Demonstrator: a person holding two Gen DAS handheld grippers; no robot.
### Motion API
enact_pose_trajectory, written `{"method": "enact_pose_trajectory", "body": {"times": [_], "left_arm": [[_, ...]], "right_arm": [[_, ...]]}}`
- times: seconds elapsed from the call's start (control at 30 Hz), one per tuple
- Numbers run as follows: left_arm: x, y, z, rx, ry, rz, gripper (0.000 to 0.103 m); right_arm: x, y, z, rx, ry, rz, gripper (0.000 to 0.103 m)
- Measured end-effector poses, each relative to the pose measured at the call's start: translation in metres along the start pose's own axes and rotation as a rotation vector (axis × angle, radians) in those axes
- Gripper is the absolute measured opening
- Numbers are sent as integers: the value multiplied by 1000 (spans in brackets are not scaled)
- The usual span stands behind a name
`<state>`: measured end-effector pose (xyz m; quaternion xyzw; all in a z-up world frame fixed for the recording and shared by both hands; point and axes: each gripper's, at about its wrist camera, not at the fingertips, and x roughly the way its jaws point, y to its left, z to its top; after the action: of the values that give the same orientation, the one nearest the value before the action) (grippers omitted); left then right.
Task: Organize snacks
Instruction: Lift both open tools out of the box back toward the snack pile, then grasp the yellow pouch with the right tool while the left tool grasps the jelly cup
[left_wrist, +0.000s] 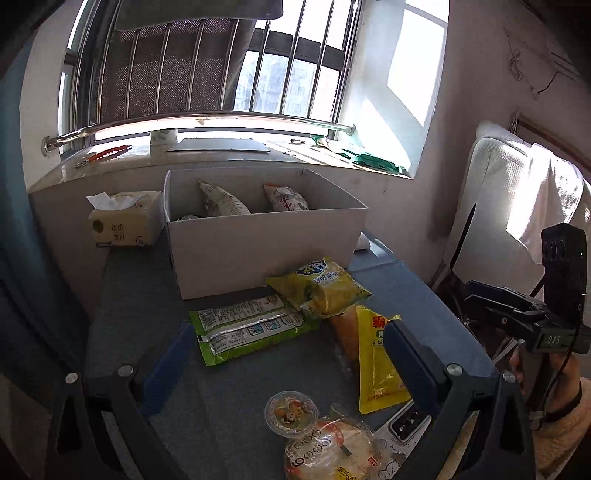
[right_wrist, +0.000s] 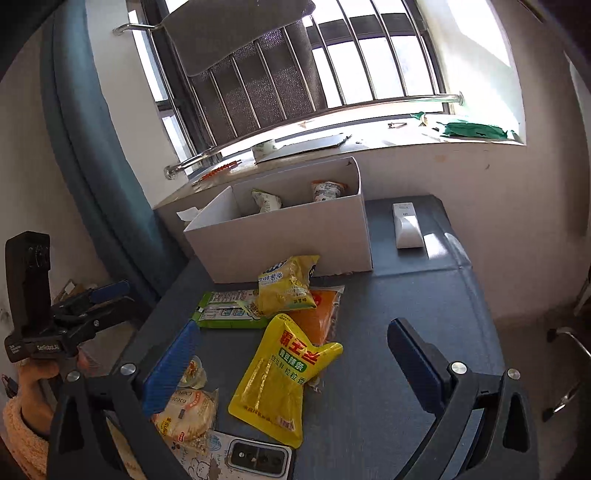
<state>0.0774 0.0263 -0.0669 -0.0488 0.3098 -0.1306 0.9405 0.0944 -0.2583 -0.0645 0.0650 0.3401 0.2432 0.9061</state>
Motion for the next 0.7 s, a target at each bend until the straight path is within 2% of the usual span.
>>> {"method": "enact_pose_trajectory", "body": {"times": [0.1,0.23,0.3,0.4,0.63,0.7], "left_arm": [[-8,-1,-18,-31,-20,21,103],[-11,1,-40,-123,-10,-27,103],[-9,0,-48,-133,-1,-38,103],[-5,-2,-57,-105,24,4,103],[2,7,-69,-114,55,-4,103],[3,7,-71,-110,61,0,103]], "right_arm": [[-5,-4,-28,18,29,-62,103],[9,1,-53,33,101,-44,103],[22,7,-60,30,143,-49,103],[41,13,-61,28,191,-83,103],[78,27,-42,-8,207,-99,103],[90,30,-37,-23,217,-136,103]]}}
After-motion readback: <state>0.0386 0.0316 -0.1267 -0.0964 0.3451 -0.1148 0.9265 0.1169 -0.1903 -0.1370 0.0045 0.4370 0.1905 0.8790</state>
